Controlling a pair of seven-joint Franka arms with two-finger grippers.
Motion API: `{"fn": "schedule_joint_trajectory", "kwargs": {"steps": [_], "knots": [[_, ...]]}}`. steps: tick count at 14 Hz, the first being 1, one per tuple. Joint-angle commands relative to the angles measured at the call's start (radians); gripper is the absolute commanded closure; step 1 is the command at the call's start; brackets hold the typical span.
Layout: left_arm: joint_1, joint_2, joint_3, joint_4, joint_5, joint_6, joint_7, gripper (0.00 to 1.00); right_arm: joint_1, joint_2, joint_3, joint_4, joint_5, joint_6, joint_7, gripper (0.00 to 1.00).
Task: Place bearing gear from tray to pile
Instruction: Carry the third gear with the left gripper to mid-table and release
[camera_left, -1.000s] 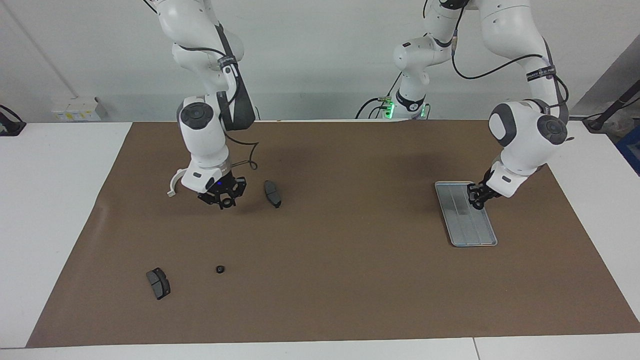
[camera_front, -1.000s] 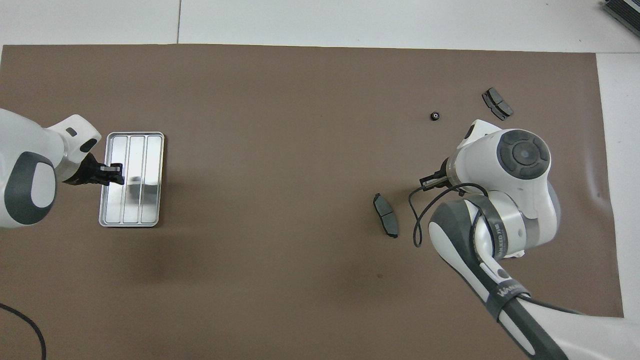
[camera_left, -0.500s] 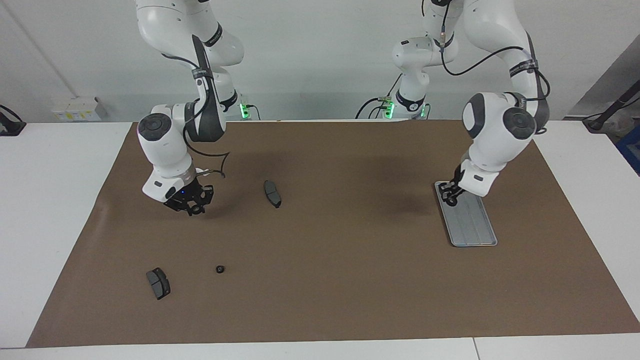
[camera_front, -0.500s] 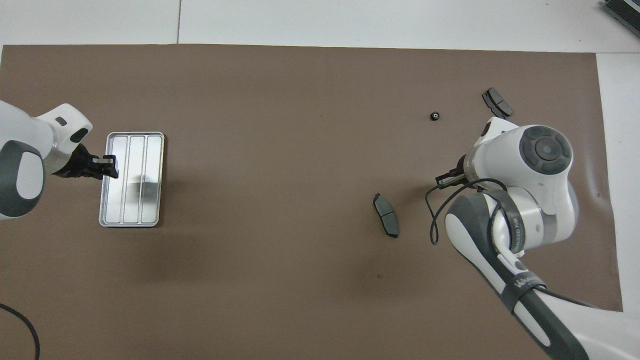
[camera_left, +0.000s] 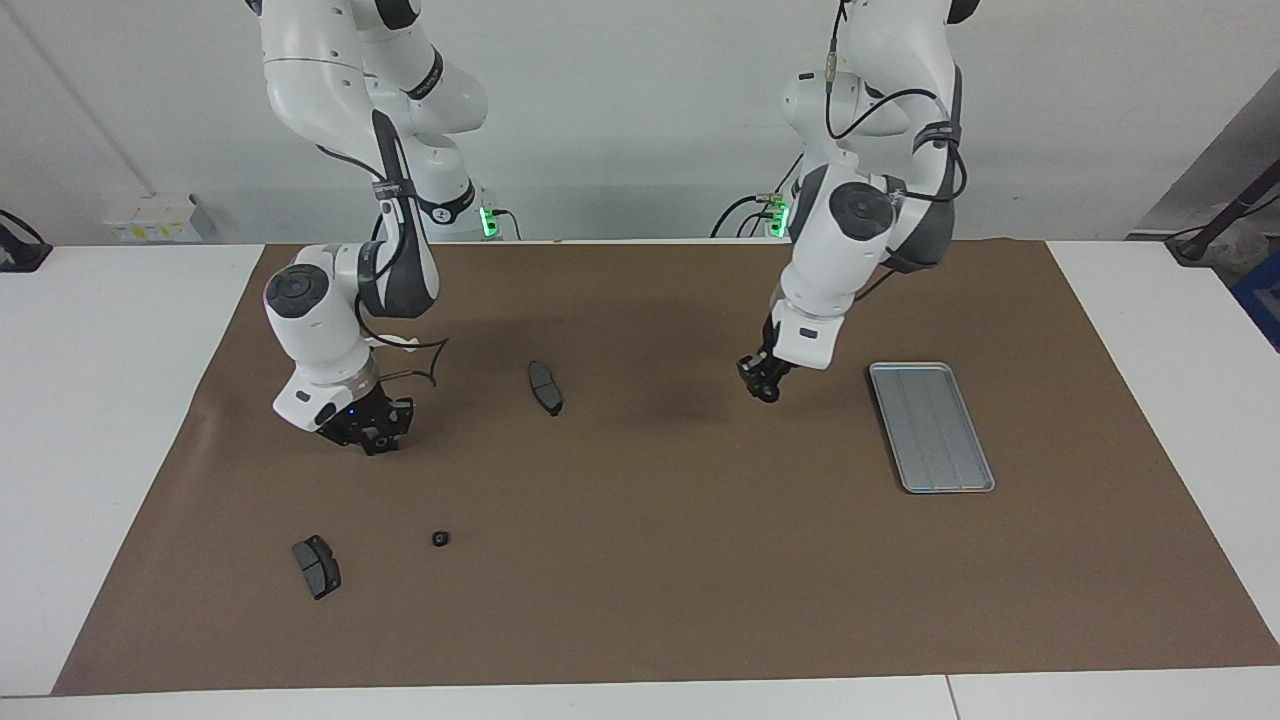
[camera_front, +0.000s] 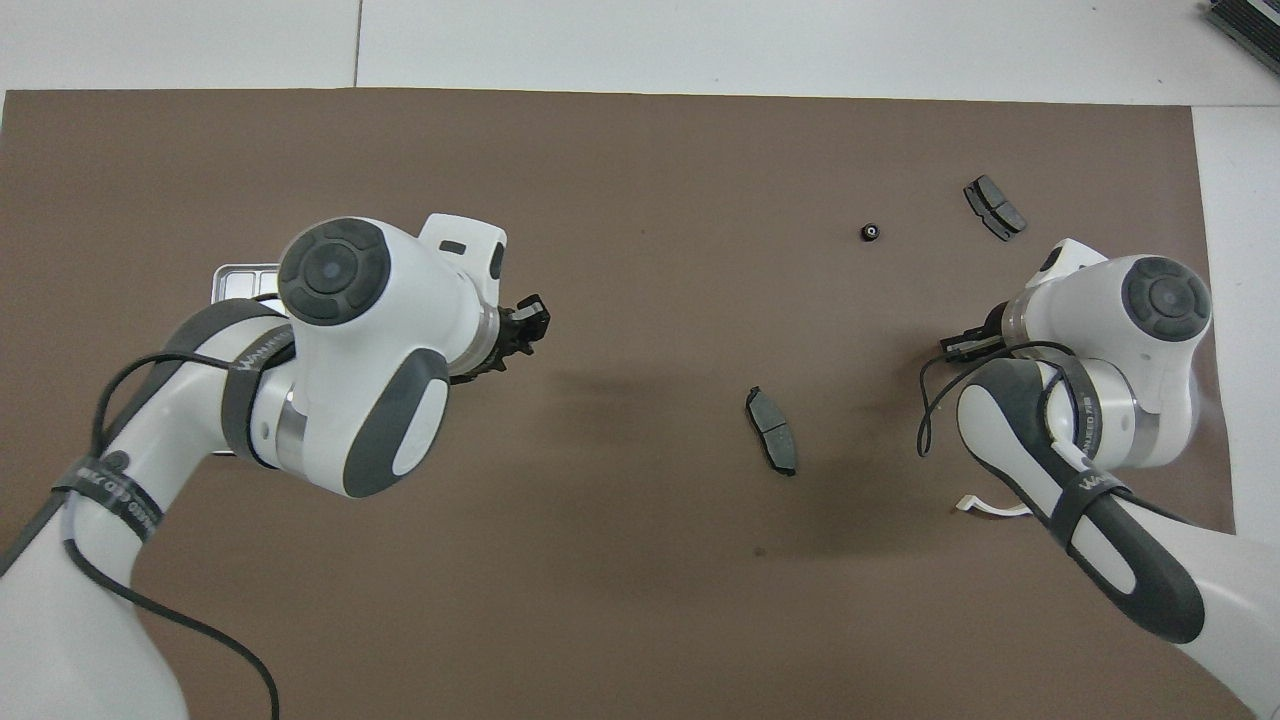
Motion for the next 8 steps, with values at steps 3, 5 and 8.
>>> {"fn": "schedule_joint_trajectory", "kwargs": {"steps": [3, 5, 8], "knots": [[-0.182, 0.094, 0.016, 0.0, -0.017, 0.205, -0.164, 0.87, -0.017, -0.021, 0.011, 0.007, -0.009, -0.027, 0.003, 0.0], [-0.25, 0.141, 0.016, -0.002, -0.021, 0.298, -0.199, 0.87, -0.017, -0.035, 0.011, 0.016, -0.006, -0.033, 0.024, 0.0], [-0.284, 0.144, 0.016, -0.014, -0.029, 0.317, -0.197, 0.75, -0.001, -0.061, 0.013, 0.019, -0.006, -0.055, 0.099, 0.0]]}}
